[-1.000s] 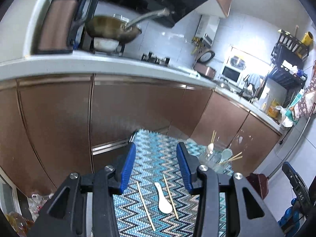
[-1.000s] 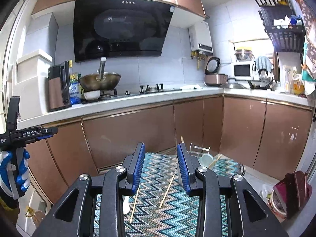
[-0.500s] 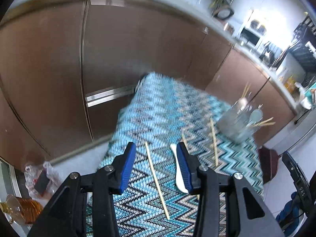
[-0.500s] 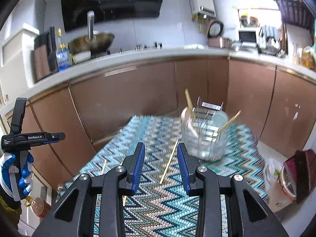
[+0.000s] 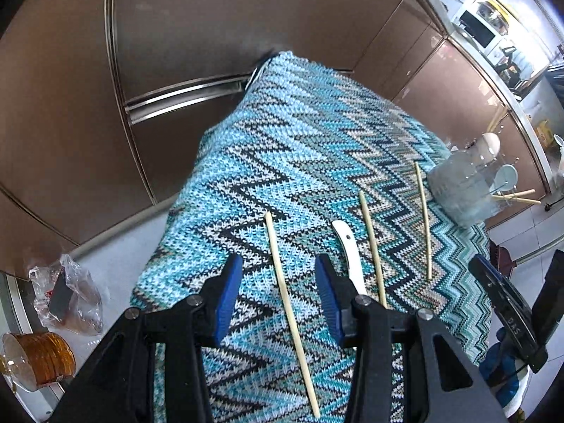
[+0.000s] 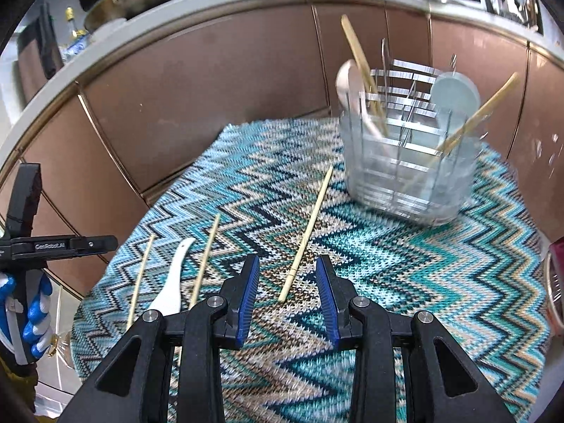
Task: Organize utensils
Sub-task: 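Lower both tools toward the two remaining bamboo chopsticks on the cloth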
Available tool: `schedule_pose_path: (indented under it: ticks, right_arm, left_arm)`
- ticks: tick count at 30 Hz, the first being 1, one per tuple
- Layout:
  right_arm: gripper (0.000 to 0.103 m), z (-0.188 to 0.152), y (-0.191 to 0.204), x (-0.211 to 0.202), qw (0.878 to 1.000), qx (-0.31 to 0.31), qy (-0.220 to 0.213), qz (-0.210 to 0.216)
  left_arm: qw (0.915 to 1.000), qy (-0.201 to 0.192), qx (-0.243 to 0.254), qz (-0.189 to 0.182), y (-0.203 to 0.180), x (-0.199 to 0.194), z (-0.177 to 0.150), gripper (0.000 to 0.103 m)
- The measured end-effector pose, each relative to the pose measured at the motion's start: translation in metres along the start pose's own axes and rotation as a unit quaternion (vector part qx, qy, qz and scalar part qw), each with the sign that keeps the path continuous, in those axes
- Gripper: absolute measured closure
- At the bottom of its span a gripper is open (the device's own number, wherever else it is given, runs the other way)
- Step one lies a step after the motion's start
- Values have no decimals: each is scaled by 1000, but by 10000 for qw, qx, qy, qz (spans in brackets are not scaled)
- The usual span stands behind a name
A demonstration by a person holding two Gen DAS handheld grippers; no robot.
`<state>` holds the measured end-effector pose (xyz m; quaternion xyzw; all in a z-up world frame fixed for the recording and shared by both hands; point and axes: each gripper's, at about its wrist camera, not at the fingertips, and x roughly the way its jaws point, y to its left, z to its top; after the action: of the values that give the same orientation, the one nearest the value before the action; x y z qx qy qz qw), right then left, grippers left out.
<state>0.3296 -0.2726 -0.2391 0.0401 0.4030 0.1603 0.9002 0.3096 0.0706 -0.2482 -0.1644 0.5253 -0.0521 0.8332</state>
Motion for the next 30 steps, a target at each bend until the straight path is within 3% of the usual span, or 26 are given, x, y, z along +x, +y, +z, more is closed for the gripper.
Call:
schedule_pose_path:
  ticks: [15,23,30]
  right_arm:
    - [69,21,35,62,9971,-419,488,410]
    - [69,31,58,84,9936,-562,743,632]
    - [77,41,87,116,9863,-864,1210,711]
  left_arm:
    - [9994,338,25,-12,-2,31,9,63]
    - [9986,520,0,-59,2,42,7,70]
    - [9981,621,47,14,1,47,11,74]
